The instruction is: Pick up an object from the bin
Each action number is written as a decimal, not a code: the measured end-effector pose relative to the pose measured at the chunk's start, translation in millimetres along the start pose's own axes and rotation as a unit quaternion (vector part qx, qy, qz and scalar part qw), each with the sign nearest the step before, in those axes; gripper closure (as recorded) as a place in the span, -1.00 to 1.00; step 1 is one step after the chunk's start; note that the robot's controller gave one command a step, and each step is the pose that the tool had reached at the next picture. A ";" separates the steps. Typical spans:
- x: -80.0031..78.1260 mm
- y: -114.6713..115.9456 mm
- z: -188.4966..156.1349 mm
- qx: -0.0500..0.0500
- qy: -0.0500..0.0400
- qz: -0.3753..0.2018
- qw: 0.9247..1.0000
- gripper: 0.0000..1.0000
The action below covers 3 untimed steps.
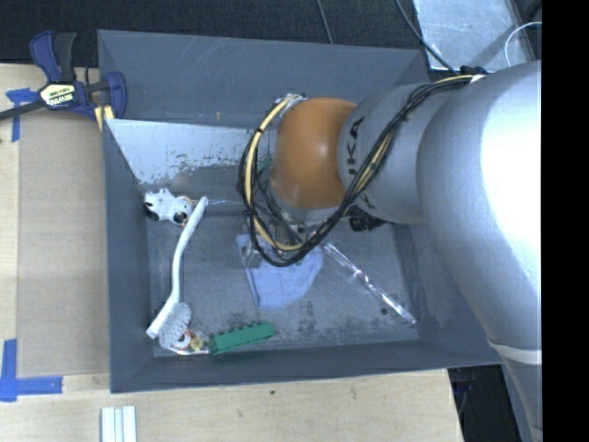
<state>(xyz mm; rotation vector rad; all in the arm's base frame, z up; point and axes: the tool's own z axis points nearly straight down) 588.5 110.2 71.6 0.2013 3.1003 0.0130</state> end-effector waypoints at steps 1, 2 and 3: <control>3.8 -10.2 -67.7 -0.001 -0.005 -0.003 1.000 1.00; -9.4 -10.6 -93.9 0.000 0.000 -0.008 1.000 1.00; 10.8 -16.5 -210.0 0.000 0.001 -0.023 1.000 1.00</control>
Offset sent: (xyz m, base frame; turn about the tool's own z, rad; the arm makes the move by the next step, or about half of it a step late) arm 0.0031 -0.0120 0.0926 -0.0167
